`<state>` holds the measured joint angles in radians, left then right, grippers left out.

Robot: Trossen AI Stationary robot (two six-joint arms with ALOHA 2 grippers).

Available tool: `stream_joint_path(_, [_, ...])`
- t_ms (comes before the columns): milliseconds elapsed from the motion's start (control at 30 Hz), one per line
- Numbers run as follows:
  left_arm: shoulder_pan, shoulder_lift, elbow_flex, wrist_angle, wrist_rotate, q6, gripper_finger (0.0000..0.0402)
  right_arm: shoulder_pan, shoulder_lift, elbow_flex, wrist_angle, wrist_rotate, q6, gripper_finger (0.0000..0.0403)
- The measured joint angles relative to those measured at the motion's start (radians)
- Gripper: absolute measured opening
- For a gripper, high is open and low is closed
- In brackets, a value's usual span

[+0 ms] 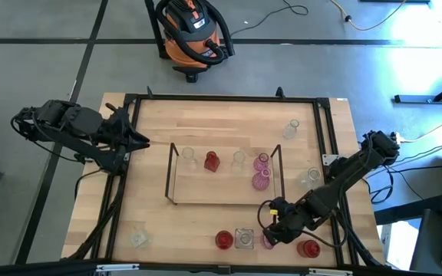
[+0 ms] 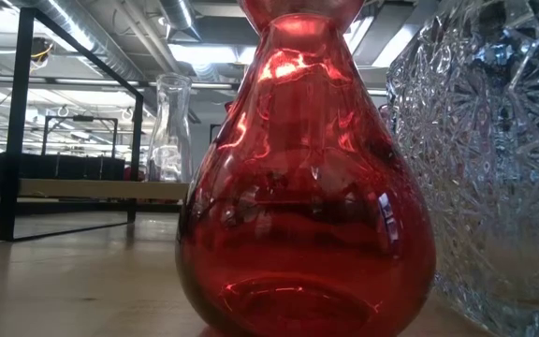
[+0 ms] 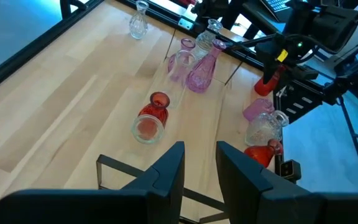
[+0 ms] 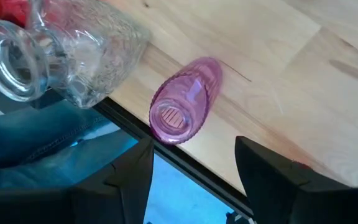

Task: Sort vases onto shelf
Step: Put the purple flower vase on the shelf aligned with the other purple flower vase

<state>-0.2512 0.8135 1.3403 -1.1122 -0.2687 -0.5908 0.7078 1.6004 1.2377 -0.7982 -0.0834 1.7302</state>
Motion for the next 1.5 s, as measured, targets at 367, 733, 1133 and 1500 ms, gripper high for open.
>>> stream_joint_path(367, [0.0,0.0,0.0,-0.001,-0.003,0.0,0.0085,0.01,0.044,0.0,0.0,-0.018,-0.007,0.0214])
stream_joint_path(733, [0.0,0.0,0.0,-0.001,-0.01,0.0,0.0085,0.018,0.088,0.0,0.039,0.007,0.0,0.0214])
stream_joint_path(1133, [0.0,0.0,0.0,-0.001,-0.01,-0.007,0.0085,0.011,0.147,-0.001,0.065,-0.014,0.023,0.0213])
stream_joint_path(1500, [0.0,0.0,0.0,-0.001,-0.01,-0.008,0.0085,0.01,0.147,-0.001,0.08,-0.014,0.019,0.0124])
